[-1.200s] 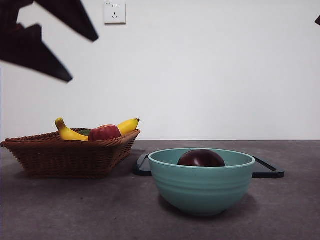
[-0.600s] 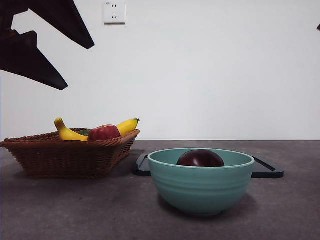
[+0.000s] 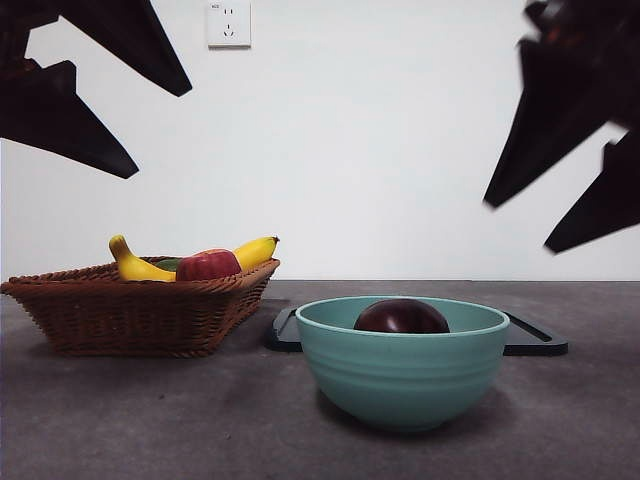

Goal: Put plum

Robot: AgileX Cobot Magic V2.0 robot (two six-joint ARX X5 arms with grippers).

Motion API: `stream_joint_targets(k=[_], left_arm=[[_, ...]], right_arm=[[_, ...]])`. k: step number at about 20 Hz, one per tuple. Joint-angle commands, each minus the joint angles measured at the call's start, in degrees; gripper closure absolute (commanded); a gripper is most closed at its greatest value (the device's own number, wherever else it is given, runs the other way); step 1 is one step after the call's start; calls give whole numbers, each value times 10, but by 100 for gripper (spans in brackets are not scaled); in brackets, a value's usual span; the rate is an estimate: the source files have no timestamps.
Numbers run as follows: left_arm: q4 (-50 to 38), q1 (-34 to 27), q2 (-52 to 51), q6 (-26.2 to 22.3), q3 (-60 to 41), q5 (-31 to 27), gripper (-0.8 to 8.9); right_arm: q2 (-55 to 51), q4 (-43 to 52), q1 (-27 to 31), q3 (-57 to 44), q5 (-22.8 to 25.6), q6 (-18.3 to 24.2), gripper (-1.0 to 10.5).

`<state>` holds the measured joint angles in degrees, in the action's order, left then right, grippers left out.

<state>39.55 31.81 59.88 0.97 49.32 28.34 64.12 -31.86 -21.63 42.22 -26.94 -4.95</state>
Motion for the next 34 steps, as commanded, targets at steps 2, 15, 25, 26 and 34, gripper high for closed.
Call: stream_joint_targets(k=[2,15,25,26,34], left_arm=[[-6,5,4,1,5,3,409],[-6,5,4,1,5,3,409],[-6,5,4,-1,5,3,409],[-6,5,4,-2,5,3,409],[-6,5,4,-3,5,3,409]], right_arm=[[55,45,-31,2,34,-11,629],[165,130,-94,2,110,-29,821],[159,147,-94,10,105,-49,938],[154,147,-94,16,105,-51,938],[158,112,-47,116,139,-51,938]])
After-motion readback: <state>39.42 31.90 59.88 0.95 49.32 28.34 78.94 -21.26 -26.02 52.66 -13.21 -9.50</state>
